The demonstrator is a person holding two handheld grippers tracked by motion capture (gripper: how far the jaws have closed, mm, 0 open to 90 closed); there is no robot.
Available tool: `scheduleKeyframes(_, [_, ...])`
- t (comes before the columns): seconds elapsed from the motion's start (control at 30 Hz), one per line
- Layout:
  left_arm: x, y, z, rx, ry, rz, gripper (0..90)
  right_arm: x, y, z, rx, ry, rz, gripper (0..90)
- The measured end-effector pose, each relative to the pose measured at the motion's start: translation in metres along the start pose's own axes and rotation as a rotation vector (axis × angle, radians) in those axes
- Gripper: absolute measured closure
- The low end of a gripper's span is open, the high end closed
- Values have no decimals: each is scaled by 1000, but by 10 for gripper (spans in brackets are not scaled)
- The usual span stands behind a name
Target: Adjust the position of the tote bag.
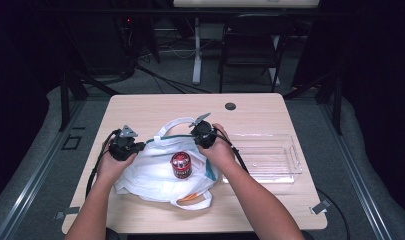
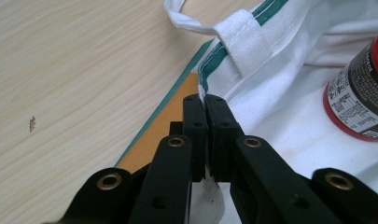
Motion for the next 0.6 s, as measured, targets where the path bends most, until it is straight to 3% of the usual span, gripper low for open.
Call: scheduleKeyframes(0.6, [1,2,1,1,5,-7,878,4,7,0,-2,5,-13,857])
Point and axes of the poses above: each handheld gripper's, and its own axes: y roughly forward along the jaws, x roughly out of its underside, z roughly to its right, the point moved 3 cm from there along y, roughly forward along the jaws, and after that the axes turned 8 degrees about y, right-handed, at the moved point
